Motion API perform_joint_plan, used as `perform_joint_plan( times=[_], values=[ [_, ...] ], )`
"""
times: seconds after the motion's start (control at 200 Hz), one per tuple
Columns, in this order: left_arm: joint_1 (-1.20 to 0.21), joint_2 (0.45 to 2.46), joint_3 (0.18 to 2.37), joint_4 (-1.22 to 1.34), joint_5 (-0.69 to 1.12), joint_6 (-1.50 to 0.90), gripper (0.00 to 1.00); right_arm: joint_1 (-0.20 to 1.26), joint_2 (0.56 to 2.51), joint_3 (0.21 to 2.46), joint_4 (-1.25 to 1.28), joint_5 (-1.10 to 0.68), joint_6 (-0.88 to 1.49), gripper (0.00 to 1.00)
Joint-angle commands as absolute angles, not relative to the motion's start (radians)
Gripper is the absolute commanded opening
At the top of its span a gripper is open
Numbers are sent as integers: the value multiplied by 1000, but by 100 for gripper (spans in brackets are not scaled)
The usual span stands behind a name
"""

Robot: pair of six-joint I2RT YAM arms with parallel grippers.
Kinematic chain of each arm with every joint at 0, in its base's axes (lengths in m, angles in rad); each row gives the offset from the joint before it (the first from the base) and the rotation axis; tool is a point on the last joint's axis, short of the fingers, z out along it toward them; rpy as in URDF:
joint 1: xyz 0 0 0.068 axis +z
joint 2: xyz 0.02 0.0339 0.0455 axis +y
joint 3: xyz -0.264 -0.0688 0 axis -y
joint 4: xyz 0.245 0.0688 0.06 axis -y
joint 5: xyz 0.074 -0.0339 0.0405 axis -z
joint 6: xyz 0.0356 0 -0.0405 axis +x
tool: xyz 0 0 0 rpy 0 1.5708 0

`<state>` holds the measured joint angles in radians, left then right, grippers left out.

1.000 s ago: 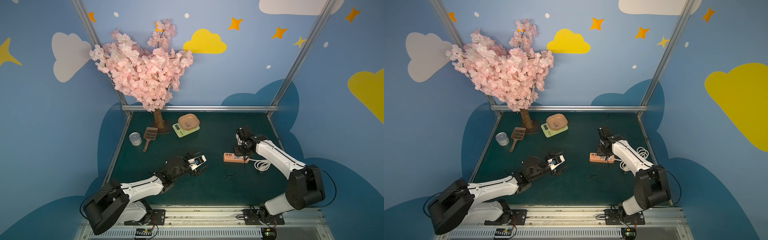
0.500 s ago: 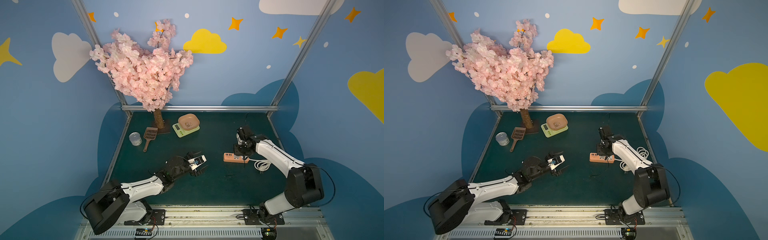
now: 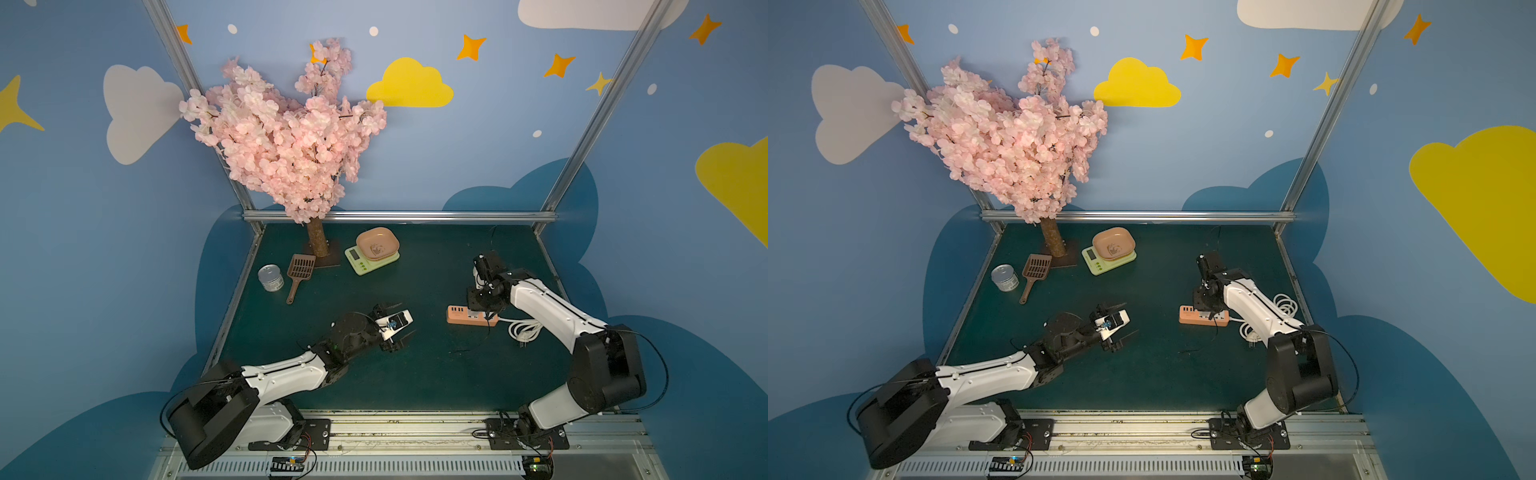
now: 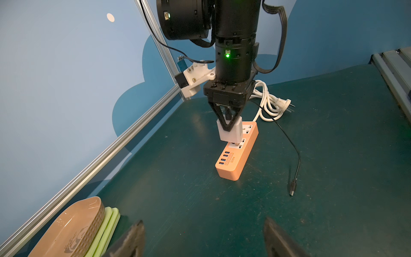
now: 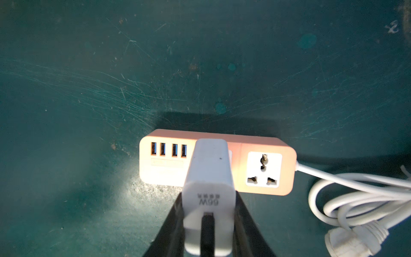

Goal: Charge the electronic scale
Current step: Insert the plug into the socket.

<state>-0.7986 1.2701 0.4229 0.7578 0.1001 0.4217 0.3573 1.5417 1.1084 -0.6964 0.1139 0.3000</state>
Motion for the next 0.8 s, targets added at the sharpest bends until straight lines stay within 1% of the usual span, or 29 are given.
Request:
perform_joint_plan(
  times=[0.0,0.245,0.796],
  values=[
    [-799,1279,438,775,101,416,83,353,1523,1069,-731,118,310,7],
    [-800,1278,439,775,106,409,83,353,1505,1045,-715,110,308,6],
    [-800,1302,451,776,111,402,83,340,1590,1106,-784,71,297,6]
  ],
)
